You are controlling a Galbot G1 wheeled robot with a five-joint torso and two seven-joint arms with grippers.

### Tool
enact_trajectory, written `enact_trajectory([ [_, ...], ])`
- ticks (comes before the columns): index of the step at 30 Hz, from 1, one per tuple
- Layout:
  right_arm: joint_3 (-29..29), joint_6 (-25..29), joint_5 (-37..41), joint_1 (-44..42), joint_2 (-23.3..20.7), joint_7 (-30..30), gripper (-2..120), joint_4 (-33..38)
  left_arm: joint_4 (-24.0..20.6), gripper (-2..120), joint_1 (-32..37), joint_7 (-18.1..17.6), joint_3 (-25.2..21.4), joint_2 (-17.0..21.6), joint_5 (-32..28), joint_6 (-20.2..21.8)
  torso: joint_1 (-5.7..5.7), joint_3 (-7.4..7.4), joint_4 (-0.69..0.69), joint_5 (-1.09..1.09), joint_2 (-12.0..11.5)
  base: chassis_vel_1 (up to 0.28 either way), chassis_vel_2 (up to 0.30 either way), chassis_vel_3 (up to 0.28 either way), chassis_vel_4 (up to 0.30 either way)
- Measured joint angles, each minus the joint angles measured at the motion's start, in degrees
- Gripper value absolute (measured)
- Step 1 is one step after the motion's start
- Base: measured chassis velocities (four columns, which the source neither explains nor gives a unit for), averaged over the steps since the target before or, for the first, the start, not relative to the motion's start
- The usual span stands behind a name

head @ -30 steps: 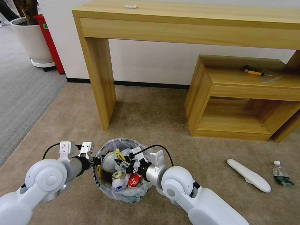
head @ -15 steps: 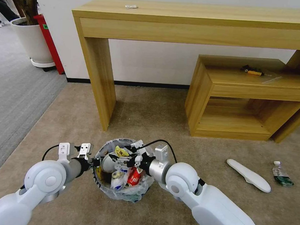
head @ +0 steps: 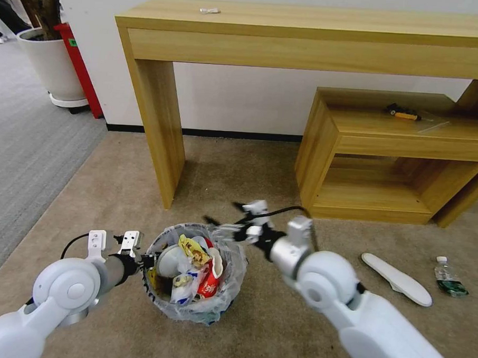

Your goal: Pick up the trash bin and place the garbage on the floor into it.

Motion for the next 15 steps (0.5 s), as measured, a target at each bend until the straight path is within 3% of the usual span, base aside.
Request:
enact_trajectory([
  [4,10.65,2.51,-5.69,-9.71,0.04,1.73,100,-0.30,0.14,0,1.57,1.01,-1.76,-0.63,1.29,0.00,0.00,0.00,0.01,0.00,0.00,0.000,0.000,0.000,0.000],
  [15,24.45,5.78,-10.46,-23.55,4.53,1.06,100,1.10,-1.67,0,2.12,0.92,-2.11,-0.51,0.83,0.01,0.00,0.00,0.01,-0.01,0.00,0.000,0.000,0.000,0.000],
])
